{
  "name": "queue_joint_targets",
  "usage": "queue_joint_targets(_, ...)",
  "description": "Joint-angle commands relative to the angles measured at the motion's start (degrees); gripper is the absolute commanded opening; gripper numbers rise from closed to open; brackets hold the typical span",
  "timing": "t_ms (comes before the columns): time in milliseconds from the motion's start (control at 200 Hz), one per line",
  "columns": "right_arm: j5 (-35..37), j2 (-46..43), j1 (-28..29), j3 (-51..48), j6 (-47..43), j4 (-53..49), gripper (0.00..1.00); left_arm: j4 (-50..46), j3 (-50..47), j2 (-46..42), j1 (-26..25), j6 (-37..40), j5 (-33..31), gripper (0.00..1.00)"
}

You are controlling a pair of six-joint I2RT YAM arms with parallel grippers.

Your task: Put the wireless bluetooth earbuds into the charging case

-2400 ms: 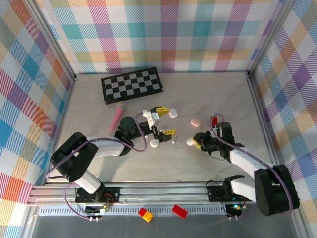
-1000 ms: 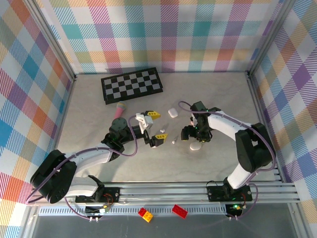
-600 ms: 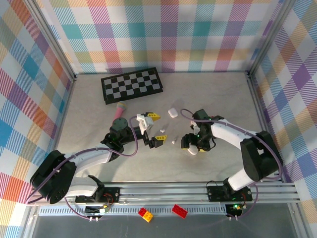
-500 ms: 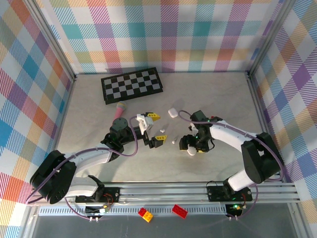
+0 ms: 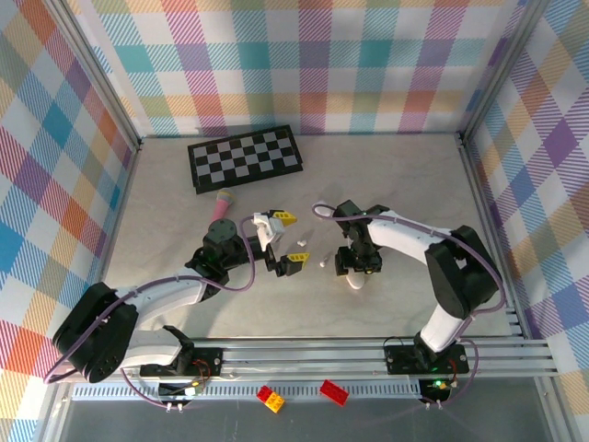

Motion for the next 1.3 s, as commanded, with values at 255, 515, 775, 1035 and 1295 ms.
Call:
queue_joint_targets(255, -2.18, 3.89, 0.24, 2.94, -3.69, -3.15, 0.42, -1.67, -0.32, -0.96, 0.48, 1.12, 0.23, 1.00)
queue_joint_targets(515, -8.46, -5.46, -3.37, -0.43, 1.59, 5.00, 0.37, 0.50, 0.00, 0.12, -2.14, -7.44, -11.47, 1.00)
queue_joint_targets(775, -24.88, -19.03, -11.59, -8.81, 14.30, 23.79, 0.36, 5.74, 2.16, 6.80, -10.11, -13.26, -22.77, 0.97)
queue_joint_targets(1035, -31.35, -26.02, -15.10, -10.91, 23.06, 31.88, 0.37, 15.15, 7.28, 18.32, -14.82, -17.90, -26.59, 0.94)
queue_joint_targets(1295, -32.48, -27.98, -15.33, -11.25, 24.55, 33.47, 0.37, 25.93, 11.50, 28.56, -15.78, -24.67, -26.59, 0.82)
